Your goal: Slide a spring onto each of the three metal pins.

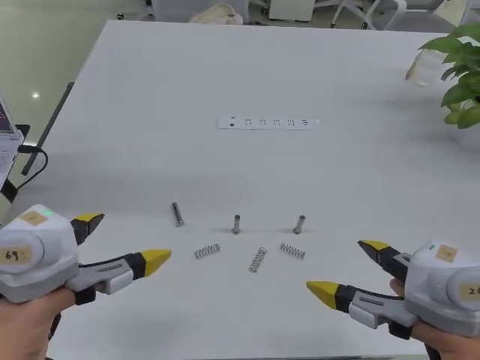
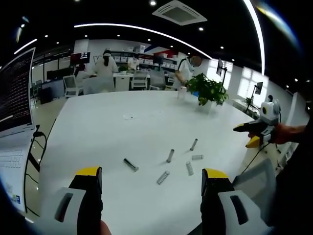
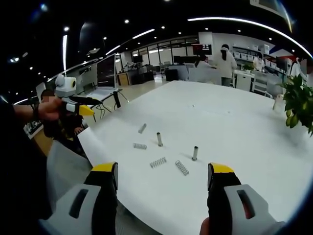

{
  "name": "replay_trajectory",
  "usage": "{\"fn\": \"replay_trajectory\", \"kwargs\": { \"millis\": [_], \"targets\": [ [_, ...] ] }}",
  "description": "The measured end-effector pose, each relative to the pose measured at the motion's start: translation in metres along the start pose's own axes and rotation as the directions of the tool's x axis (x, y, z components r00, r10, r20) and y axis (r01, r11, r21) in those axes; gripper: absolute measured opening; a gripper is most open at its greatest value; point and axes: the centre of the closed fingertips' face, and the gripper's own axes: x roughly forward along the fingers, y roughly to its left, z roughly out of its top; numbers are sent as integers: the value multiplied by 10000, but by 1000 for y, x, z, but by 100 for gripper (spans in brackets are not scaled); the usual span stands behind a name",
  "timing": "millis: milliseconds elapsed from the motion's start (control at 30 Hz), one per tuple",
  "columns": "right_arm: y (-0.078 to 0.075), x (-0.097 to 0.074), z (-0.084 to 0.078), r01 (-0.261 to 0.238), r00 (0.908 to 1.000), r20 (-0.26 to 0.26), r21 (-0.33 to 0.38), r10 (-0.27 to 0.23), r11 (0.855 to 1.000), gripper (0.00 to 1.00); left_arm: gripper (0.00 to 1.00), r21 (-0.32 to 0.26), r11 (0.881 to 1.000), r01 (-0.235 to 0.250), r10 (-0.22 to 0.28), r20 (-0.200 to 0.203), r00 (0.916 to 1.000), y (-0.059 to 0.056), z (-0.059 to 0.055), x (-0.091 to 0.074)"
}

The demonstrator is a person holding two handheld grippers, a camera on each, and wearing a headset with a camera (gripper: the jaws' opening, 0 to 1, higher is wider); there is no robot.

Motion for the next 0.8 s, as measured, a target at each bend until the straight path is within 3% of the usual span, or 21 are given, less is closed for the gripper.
{"fn": "replay_trajectory", "kwargs": {
  "millis": [367,800],
  "targets": [
    [-4,-4,-4,125,9999,-85,76,-124,9999,73,80,-110,9999,116,-117,-94,9999,6,-3,16],
    [-7,-3,-6,161,9997,-179,117,-159,9998,74,80,-465,9989,-26,20,-135,9999,28,-4,37]
  ]
}}
